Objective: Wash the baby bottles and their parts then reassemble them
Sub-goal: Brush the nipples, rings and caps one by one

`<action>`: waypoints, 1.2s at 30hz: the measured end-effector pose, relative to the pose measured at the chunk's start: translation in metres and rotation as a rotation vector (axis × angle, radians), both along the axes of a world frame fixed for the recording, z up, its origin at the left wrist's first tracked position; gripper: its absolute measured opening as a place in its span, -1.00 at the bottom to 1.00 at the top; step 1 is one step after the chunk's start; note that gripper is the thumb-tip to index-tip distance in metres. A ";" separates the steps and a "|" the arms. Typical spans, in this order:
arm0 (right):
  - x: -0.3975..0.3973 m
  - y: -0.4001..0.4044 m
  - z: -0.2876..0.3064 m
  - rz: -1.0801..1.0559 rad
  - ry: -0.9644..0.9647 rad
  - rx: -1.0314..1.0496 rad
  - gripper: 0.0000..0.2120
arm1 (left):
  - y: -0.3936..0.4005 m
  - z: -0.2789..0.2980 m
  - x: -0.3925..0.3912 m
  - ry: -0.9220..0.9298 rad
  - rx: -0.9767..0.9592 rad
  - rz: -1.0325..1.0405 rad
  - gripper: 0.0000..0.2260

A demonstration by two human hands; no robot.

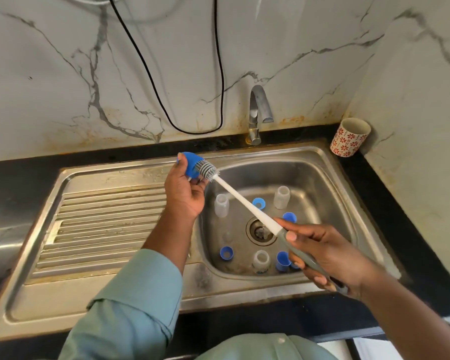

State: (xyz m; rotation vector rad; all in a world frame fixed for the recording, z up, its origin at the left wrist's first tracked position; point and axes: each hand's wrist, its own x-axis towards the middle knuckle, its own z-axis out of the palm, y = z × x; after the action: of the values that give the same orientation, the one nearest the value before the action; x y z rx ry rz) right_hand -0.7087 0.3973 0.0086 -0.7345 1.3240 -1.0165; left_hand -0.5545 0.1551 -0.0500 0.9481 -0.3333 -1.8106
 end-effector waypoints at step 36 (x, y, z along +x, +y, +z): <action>-0.040 0.000 0.006 -0.009 0.557 0.009 -0.75 | 0.058 0.015 -0.097 -0.595 -0.176 -0.046 -0.68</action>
State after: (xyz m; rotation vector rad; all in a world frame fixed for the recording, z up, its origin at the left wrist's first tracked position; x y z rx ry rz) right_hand -0.7487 0.3974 0.0141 -1.0537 1.8049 -0.8389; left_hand -0.6514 0.2130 -0.0354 1.3467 -0.8730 -1.4767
